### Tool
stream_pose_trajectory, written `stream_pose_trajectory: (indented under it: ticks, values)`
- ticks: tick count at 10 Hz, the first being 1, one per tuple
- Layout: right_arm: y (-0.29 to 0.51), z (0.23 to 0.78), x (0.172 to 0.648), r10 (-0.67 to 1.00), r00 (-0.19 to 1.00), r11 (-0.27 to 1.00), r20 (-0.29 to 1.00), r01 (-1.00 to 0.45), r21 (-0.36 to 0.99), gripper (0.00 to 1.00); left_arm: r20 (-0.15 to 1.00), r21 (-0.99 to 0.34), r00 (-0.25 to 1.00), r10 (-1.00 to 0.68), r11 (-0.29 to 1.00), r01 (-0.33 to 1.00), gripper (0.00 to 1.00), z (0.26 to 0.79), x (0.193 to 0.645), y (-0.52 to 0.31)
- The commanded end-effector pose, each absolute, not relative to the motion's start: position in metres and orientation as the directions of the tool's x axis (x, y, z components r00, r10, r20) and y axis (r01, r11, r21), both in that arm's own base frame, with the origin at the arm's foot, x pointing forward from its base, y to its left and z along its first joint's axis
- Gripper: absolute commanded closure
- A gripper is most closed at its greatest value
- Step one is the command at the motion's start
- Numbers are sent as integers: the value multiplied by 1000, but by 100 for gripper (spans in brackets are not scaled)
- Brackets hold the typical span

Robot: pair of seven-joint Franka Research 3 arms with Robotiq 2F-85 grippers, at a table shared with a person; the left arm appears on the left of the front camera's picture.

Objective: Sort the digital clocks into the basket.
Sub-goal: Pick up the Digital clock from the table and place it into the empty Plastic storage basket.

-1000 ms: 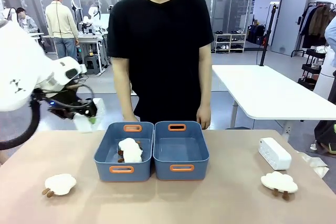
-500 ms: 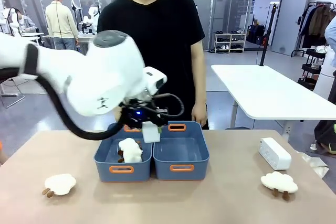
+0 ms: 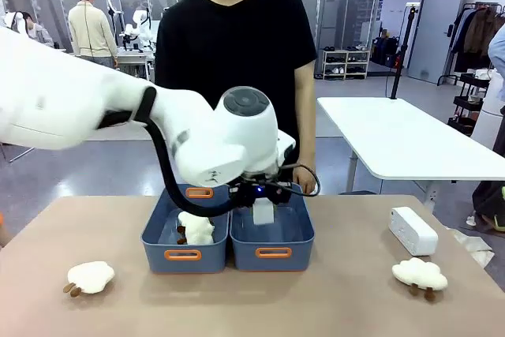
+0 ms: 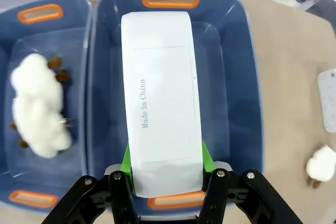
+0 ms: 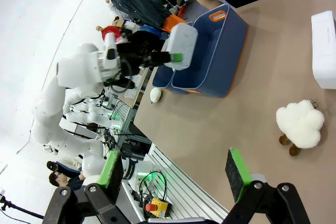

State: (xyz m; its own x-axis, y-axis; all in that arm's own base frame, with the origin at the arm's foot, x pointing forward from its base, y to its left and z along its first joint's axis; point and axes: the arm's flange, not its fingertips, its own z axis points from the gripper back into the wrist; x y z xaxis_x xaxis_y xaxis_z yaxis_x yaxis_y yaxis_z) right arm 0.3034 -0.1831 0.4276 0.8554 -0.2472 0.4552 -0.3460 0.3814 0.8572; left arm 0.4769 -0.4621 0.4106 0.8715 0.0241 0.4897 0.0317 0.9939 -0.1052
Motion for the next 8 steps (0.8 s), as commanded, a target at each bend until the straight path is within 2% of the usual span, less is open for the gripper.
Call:
stream_pose_trajectory:
  ticks: [1,4,8]
  values:
    - [-183,429,305,-255,847,371,467,-360,856,0,456,-123,888,60,992,-4,49,399,499,-472]
    - [-183,429,305,-255,847,371,467,-360,856,0,438,-83,898,49,996,-13,49,386,503,-472]
    - [-183,429,305,-255,847,371,467,-360,856,0,430,-68,902,46,998,-19,32,388,499,-467]
